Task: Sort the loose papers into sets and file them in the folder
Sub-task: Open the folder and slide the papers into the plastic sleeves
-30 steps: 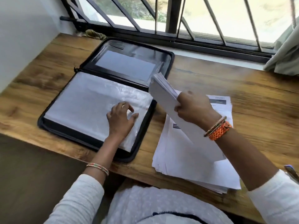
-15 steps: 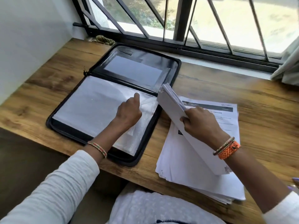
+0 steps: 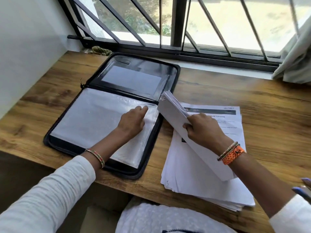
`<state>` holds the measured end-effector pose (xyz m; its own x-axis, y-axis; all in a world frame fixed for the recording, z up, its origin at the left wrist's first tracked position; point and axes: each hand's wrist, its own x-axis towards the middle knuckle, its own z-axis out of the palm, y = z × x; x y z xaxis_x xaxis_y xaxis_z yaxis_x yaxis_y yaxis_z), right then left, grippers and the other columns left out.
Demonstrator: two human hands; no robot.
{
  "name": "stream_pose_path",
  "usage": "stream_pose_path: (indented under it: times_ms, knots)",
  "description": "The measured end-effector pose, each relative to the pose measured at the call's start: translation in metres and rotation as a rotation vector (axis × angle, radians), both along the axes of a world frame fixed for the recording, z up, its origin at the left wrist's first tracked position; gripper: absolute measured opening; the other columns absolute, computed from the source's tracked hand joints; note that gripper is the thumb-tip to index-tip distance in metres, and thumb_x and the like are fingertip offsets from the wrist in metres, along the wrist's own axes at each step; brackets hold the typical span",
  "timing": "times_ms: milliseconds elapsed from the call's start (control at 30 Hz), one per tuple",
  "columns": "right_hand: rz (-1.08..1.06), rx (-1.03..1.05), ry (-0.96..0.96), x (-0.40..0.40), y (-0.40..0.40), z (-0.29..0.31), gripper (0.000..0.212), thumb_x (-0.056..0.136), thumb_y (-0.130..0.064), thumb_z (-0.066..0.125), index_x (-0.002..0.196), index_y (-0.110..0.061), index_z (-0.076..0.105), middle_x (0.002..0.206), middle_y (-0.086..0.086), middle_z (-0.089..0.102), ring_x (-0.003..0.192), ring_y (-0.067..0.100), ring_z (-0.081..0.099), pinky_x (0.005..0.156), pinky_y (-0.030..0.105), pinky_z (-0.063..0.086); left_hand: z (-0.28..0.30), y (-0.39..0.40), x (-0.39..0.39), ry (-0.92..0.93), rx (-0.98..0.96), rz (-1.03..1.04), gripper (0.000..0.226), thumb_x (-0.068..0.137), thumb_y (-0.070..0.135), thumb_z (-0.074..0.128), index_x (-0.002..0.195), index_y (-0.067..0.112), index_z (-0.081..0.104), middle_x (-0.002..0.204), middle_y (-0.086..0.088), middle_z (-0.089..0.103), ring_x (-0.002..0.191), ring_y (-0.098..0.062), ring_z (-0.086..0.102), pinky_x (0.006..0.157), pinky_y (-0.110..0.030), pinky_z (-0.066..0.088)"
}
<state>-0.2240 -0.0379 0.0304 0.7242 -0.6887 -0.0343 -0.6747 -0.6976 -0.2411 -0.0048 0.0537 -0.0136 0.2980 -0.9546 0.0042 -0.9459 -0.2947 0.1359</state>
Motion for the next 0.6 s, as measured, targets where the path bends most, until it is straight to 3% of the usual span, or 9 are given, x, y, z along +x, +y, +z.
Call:
stream_pose_path:
  times_ms: [67,167,267,333,467,600]
  knots:
    - [-0.009,0.02,0.0,0.0,-0.001,0.002,0.019,0.093,-0.026,0.05,0.093,-0.009,0.06,0.093,0.012,0.059,0.086,0.033,0.057,0.065,0.031,0.036,0.005,-0.003,-0.005,-0.109,0.106,-0.01,0.042,0.08,0.008,0.057,0.119,0.014,0.041,0.113,-0.008,0.046,0.103,-0.028,0.046,0.064,-0.033,0.036]
    - [-0.017,0.031,-0.004,0.001,-0.003,0.002,0.021,0.092,-0.026,0.052,0.096,-0.008,0.062,0.087,0.009,0.053,0.078,0.029,0.053,0.064,0.03,0.036,0.01,-0.007,-0.013,-0.356,0.375,-0.023,0.063,0.078,0.014,0.062,0.132,0.016,0.03,0.132,-0.008,0.032,0.121,-0.028,0.035,0.086,-0.034,0.034]
    - [-0.011,0.03,-0.007,0.001,-0.003,0.001,0.02,0.091,-0.027,0.053,0.094,-0.01,0.062,0.087,0.008,0.055,0.08,0.029,0.056,0.063,0.03,0.035,0.007,-0.012,-0.02,-0.49,0.423,0.008,0.055,0.081,0.017,0.06,0.129,0.014,0.034,0.131,-0.008,0.034,0.122,-0.026,0.035,0.093,-0.032,0.033]
    - [-0.008,0.026,-0.006,0.001,-0.002,0.001,0.019,0.091,-0.027,0.053,0.094,-0.01,0.061,0.088,0.009,0.056,0.082,0.03,0.057,0.064,0.029,0.035,0.007,-0.017,-0.021,-0.475,0.359,0.049,0.04,0.086,0.021,0.06,0.122,0.014,0.044,0.124,-0.007,0.044,0.116,-0.024,0.042,0.087,-0.031,0.037]
    - [0.002,0.029,-0.019,0.001,-0.001,0.001,0.02,0.092,-0.027,0.052,0.093,-0.009,0.061,0.081,0.004,0.046,0.078,0.028,0.055,0.063,0.031,0.038,0.003,-0.021,-0.017,-0.136,0.29,0.223,0.024,0.093,0.014,0.051,0.116,0.005,0.048,0.118,-0.015,0.054,0.111,-0.032,0.053,0.082,-0.037,0.044]
    - [-0.011,0.031,-0.016,0.0,-0.001,0.001,0.021,0.092,-0.027,0.052,0.095,-0.008,0.06,0.083,0.007,0.049,0.077,0.028,0.053,0.063,0.03,0.038,0.0,-0.015,-0.018,-0.162,0.199,0.229,0.016,0.088,-0.006,0.048,0.1,0.003,0.054,0.103,-0.015,0.06,0.094,-0.033,0.061,0.066,-0.032,0.038]
